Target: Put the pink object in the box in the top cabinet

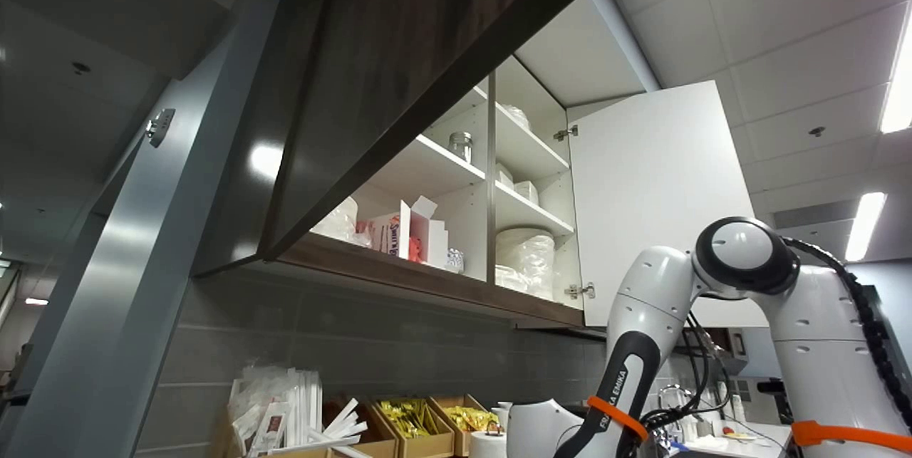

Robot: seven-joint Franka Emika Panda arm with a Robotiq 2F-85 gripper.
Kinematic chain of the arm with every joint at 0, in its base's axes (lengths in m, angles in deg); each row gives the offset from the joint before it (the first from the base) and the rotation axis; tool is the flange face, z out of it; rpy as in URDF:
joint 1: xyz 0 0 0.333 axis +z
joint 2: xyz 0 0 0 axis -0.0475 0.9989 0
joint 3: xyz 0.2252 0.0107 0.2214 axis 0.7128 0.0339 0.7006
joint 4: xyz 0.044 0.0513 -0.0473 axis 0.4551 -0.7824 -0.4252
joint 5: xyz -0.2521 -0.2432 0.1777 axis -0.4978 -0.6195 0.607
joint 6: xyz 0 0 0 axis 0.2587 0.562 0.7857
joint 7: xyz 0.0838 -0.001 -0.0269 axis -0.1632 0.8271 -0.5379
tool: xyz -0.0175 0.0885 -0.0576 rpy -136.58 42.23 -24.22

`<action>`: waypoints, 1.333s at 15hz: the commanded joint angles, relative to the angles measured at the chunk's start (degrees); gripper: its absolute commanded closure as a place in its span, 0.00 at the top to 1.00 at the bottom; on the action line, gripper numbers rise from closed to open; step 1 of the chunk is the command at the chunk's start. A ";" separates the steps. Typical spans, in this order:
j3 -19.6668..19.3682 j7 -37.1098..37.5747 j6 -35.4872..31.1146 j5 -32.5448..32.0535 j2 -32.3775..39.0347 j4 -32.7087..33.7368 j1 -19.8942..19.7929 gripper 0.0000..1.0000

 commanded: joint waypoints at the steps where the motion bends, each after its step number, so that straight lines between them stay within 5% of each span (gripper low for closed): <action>1: -1.91 4.32 -1.32 -5.67 6.85 3.54 -0.40 1.00; 6: -4.55 6.73 -1.30 -8.82 12.08 6.48 1.33 0.99; 8: -5.11 7.07 -1.12 -9.23 13.45 7.31 2.01 0.73; 17: -5.77 6.97 -0.72 -8.26 14.45 7.94 4.71 0.06; 20: -4.96 5.69 -0.17 -6.13 12.37 7.06 4.42 0.00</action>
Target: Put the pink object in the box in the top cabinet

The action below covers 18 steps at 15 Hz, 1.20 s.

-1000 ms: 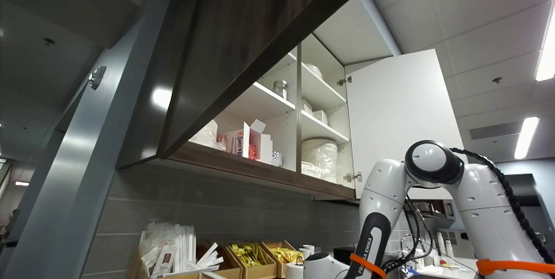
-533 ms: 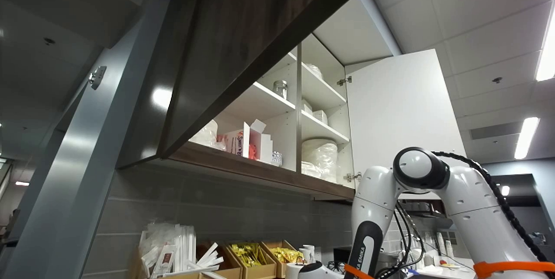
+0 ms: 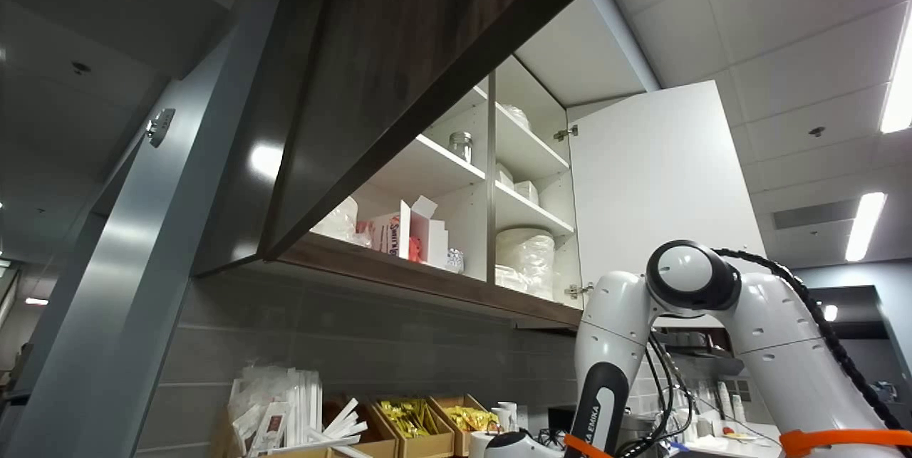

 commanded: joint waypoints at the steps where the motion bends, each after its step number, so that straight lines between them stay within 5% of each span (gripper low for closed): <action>1: 0.22 -0.82 0.16 2.21 -2.13 -1.22 -0.02 0.00; 9: 2.39 -1.05 6.23 3.64 -21.11 -7.25 -0.05 0.01; 18: 5.72 -3.21 18.44 6.65 -43.22 -3.66 -0.05 0.01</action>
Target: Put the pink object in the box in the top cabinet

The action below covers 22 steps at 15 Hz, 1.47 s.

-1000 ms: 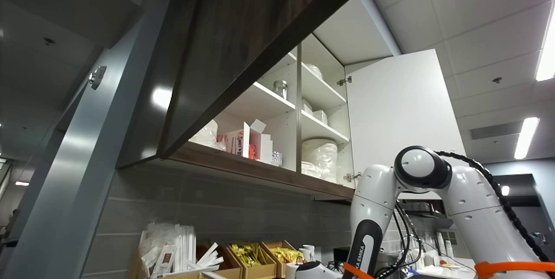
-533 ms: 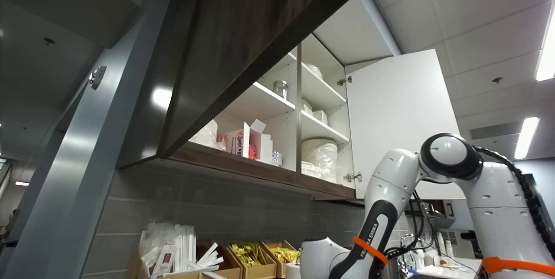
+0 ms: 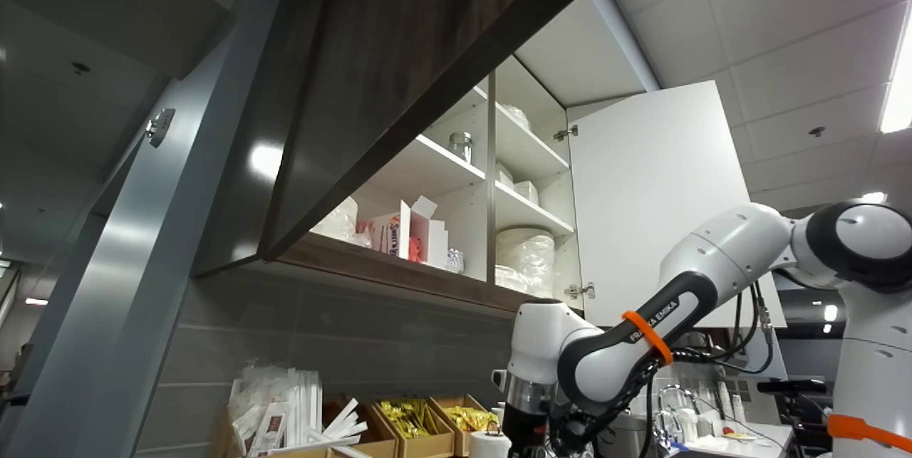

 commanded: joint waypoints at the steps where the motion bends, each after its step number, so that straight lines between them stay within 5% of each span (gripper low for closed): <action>1: 0.51 -1.66 3.83 3.19 -8.41 1.34 -0.07 0.01; 7: -0.19 -1.72 5.91 6.70 -14.11 8.62 -0.95 0.01; 22: 0.61 -1.39 4.41 6.20 -14.00 8.55 -1.78 0.04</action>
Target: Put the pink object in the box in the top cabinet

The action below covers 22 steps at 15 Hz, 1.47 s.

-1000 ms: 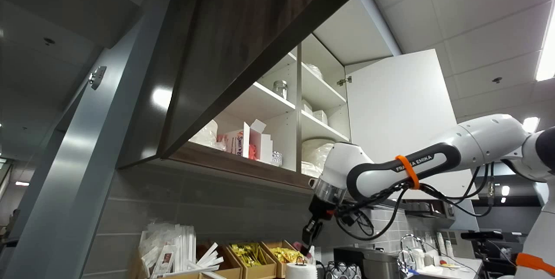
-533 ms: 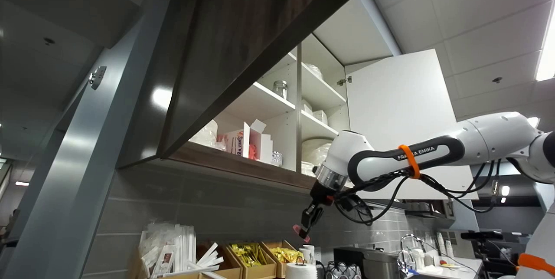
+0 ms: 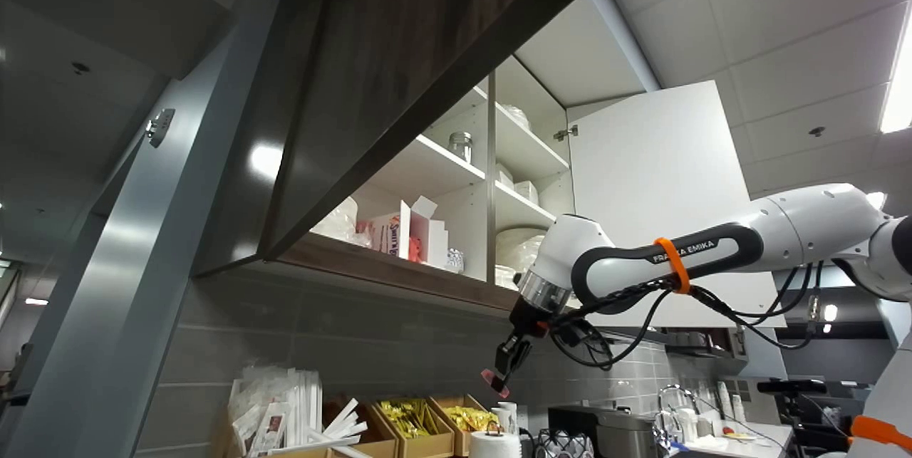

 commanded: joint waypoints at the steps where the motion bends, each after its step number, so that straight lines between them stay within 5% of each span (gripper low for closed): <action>1: 0.85 -0.67 0.05 0.92 -0.05 0.11 -1.03 0.04; 22: 3.03 1.75 -9.97 0.01 5.38 13.58 -5.19 0.01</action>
